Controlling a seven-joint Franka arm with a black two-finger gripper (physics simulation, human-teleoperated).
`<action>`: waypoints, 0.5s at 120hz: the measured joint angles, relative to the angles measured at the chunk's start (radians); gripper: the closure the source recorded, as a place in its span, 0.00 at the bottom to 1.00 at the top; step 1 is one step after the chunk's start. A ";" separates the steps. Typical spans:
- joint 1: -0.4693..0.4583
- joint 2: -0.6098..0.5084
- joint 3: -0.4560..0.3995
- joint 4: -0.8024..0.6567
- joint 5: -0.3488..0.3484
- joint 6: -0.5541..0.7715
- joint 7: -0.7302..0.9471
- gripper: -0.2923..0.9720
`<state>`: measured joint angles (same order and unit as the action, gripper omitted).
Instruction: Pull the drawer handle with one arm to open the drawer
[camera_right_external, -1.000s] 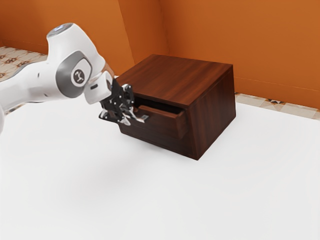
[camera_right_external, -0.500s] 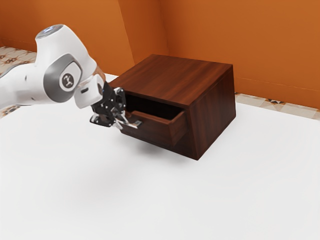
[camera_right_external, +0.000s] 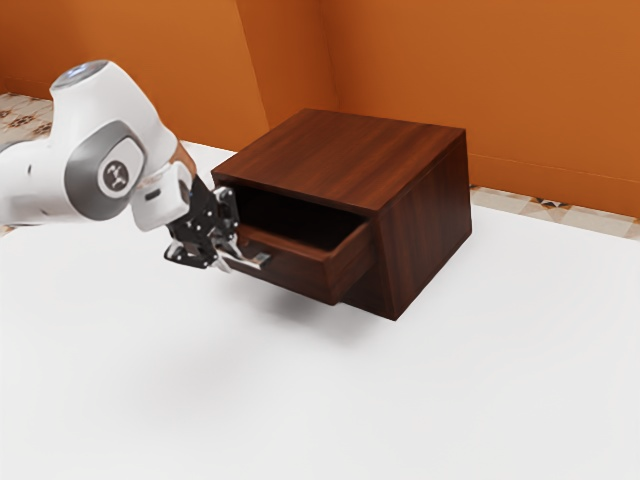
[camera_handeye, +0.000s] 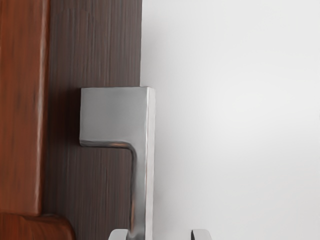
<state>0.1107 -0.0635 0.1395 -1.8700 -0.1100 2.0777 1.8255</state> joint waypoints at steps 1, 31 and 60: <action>0.000 -0.002 0.000 -0.002 0.001 0.000 0.000 0.71; -0.009 -0.053 0.000 -0.053 0.011 0.013 -0.005 0.72; -0.010 -0.091 0.000 -0.099 0.021 0.023 -0.008 0.71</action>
<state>0.1011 -0.1547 0.1399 -1.9690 -0.0892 2.1003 1.8173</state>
